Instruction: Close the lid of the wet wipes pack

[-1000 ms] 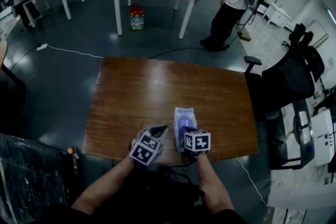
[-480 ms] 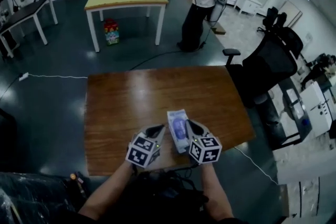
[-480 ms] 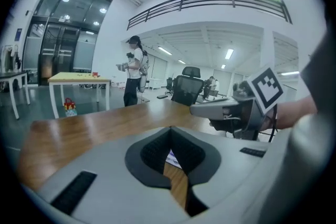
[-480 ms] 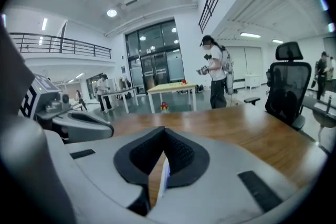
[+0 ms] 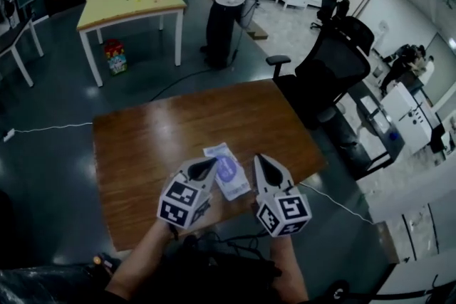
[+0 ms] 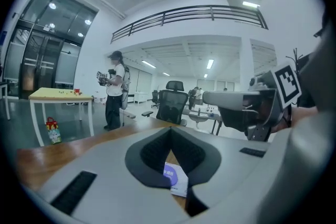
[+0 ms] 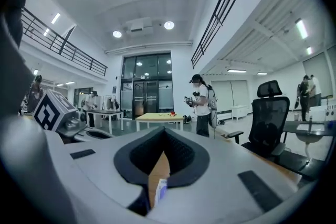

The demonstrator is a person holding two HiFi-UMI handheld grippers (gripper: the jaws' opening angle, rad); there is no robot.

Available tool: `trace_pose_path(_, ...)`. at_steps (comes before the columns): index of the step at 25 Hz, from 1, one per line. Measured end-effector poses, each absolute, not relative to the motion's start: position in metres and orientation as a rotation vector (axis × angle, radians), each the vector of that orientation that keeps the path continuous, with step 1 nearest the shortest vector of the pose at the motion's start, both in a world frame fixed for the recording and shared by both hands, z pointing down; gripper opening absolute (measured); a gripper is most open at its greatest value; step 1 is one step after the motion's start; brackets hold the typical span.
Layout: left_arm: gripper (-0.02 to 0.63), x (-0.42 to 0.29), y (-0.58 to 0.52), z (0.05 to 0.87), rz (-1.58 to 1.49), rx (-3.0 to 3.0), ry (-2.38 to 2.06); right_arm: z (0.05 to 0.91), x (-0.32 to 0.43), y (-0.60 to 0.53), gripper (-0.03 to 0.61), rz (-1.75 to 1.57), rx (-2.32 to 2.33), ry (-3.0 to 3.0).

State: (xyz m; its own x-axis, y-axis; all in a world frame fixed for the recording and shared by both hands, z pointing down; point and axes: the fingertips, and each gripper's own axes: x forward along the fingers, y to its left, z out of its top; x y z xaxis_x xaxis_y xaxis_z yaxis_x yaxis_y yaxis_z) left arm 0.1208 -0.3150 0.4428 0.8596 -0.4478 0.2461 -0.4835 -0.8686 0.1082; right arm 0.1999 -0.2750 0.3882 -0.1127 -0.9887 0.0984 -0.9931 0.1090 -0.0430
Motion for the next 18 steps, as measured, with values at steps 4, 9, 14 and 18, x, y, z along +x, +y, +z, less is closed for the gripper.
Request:
trace_pose_path(4,0.008,0.138,-0.292,0.427,0.271,2.915,-0.693,0.375,0.210,-0.251,0.009,0.103,2.078,-2.332)
trace_pose_path(9,0.008,0.156,-0.266,0.410,0.235,2.942,-0.699,0.366,0.219,-0.223,0.009,0.076,2.055,-2.368)
trace_pose_path(14,0.006,0.167,-0.239,0.397,0.235,2.973,-0.713,0.361,0.224,-0.200,0.009,0.067,2.039,-2.398)
trace_pose_path(18,0.006,0.169,-0.220,0.396,0.241,2.978,-0.737,0.359,0.225,-0.185,0.009,0.065,2.025,-2.429)
